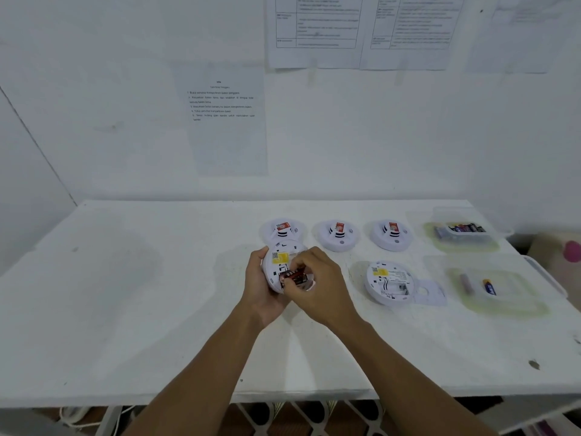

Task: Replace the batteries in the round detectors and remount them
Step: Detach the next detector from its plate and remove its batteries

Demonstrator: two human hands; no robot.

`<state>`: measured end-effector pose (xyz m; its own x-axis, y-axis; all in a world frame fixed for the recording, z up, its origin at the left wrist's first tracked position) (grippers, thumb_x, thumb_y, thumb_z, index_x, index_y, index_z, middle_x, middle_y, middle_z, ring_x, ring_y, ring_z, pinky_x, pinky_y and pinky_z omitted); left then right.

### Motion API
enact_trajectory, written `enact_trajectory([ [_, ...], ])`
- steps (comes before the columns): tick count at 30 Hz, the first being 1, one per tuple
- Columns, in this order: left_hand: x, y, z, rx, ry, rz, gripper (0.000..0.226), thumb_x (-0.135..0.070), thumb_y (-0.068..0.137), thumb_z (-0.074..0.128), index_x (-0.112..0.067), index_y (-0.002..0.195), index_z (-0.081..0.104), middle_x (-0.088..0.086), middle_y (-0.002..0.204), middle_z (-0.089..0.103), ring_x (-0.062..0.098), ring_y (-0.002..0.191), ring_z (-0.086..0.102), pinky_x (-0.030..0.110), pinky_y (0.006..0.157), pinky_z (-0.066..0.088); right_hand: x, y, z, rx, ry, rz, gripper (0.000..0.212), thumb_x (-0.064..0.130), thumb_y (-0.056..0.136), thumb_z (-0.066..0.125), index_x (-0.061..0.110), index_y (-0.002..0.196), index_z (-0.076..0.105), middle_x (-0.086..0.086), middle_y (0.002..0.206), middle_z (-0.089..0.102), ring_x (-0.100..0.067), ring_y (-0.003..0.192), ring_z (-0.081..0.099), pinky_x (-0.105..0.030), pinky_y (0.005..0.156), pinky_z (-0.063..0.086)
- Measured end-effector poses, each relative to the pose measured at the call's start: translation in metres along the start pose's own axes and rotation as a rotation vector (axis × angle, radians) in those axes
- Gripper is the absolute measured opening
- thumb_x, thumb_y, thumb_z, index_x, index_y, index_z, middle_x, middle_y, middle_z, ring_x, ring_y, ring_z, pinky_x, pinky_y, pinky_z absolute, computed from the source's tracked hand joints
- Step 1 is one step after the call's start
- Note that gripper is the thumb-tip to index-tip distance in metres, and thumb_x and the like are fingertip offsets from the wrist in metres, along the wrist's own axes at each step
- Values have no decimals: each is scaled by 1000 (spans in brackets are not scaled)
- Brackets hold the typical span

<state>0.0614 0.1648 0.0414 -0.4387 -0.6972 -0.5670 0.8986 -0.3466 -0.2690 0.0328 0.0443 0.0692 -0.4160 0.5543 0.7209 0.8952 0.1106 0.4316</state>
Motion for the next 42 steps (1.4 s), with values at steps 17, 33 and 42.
enact_trajectory([
  [17, 54, 14, 73, 97, -87, -54, 51, -45, 93, 43, -9, 123, 64, 22, 123, 63, 37, 107, 61, 49, 98, 44, -28, -19, -129, -116, 70, -8, 19, 6, 87, 66, 20, 100, 69, 13, 77, 70, -6, 72, 67, -16, 62, 47],
  [33, 190, 62, 177, 125, -142, -131, 66, -47, 91, 46, -11, 146, 45, 21, 137, 54, 39, 124, 50, 51, 98, 44, -206, -27, -348, 182, -277, 603, 4, 16, 80, 72, 15, 81, 69, -5, 65, 73, -10, 59, 67, -21, 54, 47],
  [42, 203, 72, 176, 63, -131, -92, 65, -47, 92, 45, -13, 147, 44, 20, 140, 53, 38, 125, 51, 53, 104, 39, -244, -19, -332, 290, -270, 674, 13, 10, 74, 77, 18, 81, 71, -7, 80, 71, -21, 68, 72, -34, 71, 61],
])
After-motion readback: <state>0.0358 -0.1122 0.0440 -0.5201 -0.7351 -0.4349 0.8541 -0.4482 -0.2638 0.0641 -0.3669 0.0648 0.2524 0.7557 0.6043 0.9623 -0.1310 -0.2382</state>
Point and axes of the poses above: each hand's wrist, its own y-axis towards the middle knuckle, its own z-axis out of the palm, x = y × z, the point moved 2 cm from there along y, towards the middle knuckle
